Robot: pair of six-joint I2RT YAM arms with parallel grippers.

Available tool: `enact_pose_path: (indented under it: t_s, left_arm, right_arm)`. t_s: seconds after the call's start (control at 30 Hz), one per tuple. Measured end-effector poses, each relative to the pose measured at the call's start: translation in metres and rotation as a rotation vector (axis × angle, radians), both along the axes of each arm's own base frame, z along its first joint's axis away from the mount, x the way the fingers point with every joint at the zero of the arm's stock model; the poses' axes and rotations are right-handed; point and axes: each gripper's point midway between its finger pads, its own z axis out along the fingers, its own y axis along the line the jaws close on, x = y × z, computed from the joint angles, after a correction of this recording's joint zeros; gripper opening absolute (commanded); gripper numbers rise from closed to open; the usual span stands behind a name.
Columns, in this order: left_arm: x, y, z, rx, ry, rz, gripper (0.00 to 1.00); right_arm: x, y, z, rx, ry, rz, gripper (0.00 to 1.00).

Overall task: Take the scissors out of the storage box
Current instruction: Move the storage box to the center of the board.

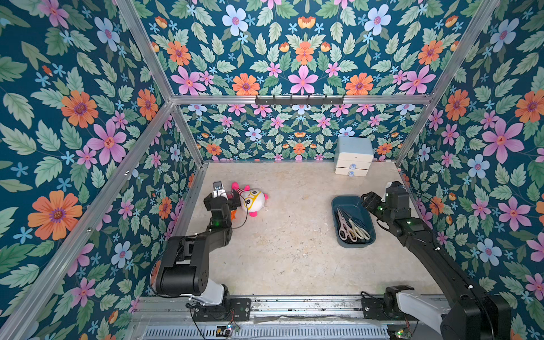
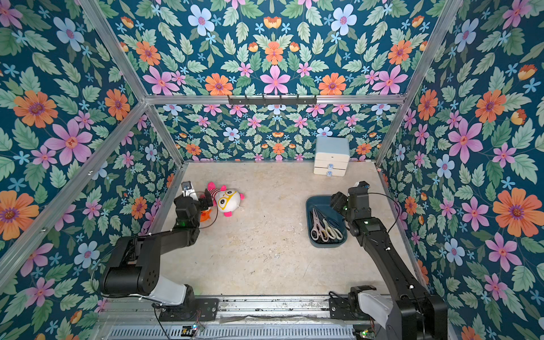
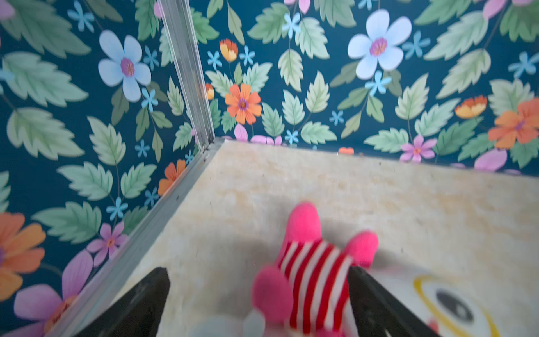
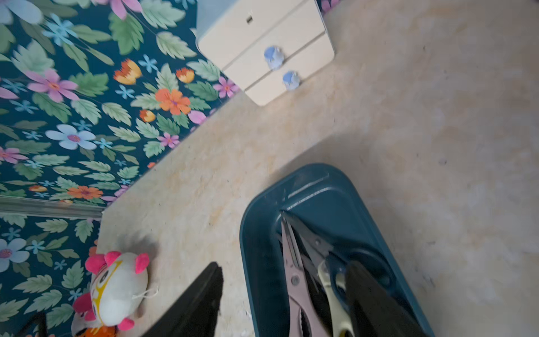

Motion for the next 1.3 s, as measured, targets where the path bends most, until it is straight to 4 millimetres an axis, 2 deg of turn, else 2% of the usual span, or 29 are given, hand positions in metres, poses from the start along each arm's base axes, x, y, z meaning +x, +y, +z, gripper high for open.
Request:
enact_pose_path:
  t_s: [0.07, 0.17, 0.23, 0.3, 0.43, 0.57, 0.7, 0.77, 0.93, 1.0, 1.07, 1.3]
  left_arm:
    - [0.012, -0.001, 0.011, -0.045, 0.041, 0.011, 0.99]
    - [0.021, -0.009, 0.016, -0.144, 0.125, 0.022, 0.99]
    - [0.025, -0.018, 0.017, -0.225, 0.173, 0.014, 0.99]
    - [0.023, -0.028, 0.01, -0.304, 0.231, 0.001, 0.99]
    - [0.005, -0.058, -0.019, -0.457, 0.374, -0.057, 0.96]
    - [-0.023, -0.101, -0.037, -0.578, 0.482, -0.152, 0.96]
    - [-0.046, -0.125, -0.046, -0.624, 0.546, -0.191, 0.96]
    - [-0.053, -0.135, -0.043, -0.627, 0.556, -0.214, 0.96]
    - [-0.056, -0.138, -0.036, -0.61, 0.558, -0.219, 0.97]
    - [-0.055, -0.135, -0.035, -0.597, 0.557, -0.213, 0.97]
    - [-0.055, -0.134, -0.033, -0.581, 0.557, -0.208, 0.97]
    - [-0.047, -0.135, -0.031, -0.571, 0.566, -0.204, 0.97]
  right_arm:
    - [-0.009, 0.02, -0.014, -0.006, 0.091, 0.045, 0.49]
    - [-0.012, 0.044, -0.03, -0.044, 0.202, 0.097, 0.44]
    - [-0.011, 0.054, -0.04, -0.08, 0.266, 0.121, 0.42]
    - [-0.007, 0.065, -0.046, -0.115, 0.308, 0.147, 0.37]
    - [0.004, 0.079, -0.06, -0.161, 0.371, 0.192, 0.37]
    - [0.013, 0.088, -0.068, -0.2, 0.404, 0.233, 0.37]
    - [0.018, 0.106, -0.071, -0.225, 0.405, 0.291, 0.35]
    - [0.021, 0.112, -0.081, -0.239, 0.425, 0.309, 0.28]
    - [0.024, 0.111, -0.103, -0.286, 0.491, 0.324, 0.19]
    - [0.028, 0.112, -0.106, -0.31, 0.497, 0.34, 0.07]
    - [0.034, 0.112, -0.105, -0.346, 0.488, 0.348, 0.0]
    - [0.039, 0.105, -0.101, -0.403, 0.479, 0.346, 0.0]
